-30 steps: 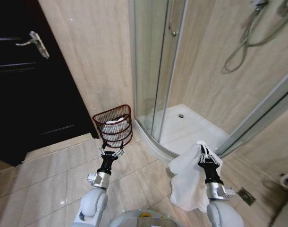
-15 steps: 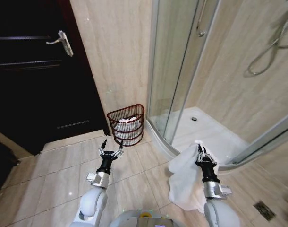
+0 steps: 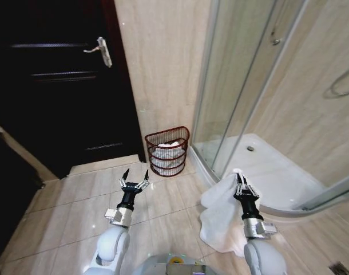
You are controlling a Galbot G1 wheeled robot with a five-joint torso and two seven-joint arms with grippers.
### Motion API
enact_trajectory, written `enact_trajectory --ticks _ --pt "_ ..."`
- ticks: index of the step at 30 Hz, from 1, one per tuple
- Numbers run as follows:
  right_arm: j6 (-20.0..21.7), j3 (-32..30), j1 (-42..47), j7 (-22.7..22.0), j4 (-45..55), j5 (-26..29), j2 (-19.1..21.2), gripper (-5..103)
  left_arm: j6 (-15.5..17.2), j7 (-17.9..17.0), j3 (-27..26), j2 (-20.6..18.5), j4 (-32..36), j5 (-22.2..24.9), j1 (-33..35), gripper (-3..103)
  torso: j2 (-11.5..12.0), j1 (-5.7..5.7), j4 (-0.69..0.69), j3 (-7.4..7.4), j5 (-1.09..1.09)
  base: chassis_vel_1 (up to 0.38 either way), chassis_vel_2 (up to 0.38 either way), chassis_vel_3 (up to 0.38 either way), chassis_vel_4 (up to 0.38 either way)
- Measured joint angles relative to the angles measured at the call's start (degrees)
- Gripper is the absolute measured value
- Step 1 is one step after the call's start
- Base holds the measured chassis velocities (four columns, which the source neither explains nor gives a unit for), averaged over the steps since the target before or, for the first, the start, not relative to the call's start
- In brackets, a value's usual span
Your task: Discard the used towel into the hamper.
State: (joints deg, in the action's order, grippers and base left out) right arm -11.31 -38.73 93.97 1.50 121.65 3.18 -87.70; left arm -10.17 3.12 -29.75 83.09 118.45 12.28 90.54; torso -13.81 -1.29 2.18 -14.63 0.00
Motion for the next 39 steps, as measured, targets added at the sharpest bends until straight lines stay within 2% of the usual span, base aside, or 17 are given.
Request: enact_trajectory --ticks 17,39 --pt "-0.06 2.05 -0.42 -1.27 0.0 -0.56 0.22 5 -0.41 -0.46 -0.36 -0.01 -0.39 0.13 -0.07 100 -0.06 -0.01 0.0 -0.03 0.0 0.123 0.131 -0.034 -0.027" --pt "-0.82 2.59 -0.34 -2.05 -0.07 0.63 0.72 5 0.82 -1.87 0.1 0.31 0.34 -1.08 0.08 100 -5.71 -1.97 0.0 -3.73 0.0 0.01 0.01 -0.004 -0.003"
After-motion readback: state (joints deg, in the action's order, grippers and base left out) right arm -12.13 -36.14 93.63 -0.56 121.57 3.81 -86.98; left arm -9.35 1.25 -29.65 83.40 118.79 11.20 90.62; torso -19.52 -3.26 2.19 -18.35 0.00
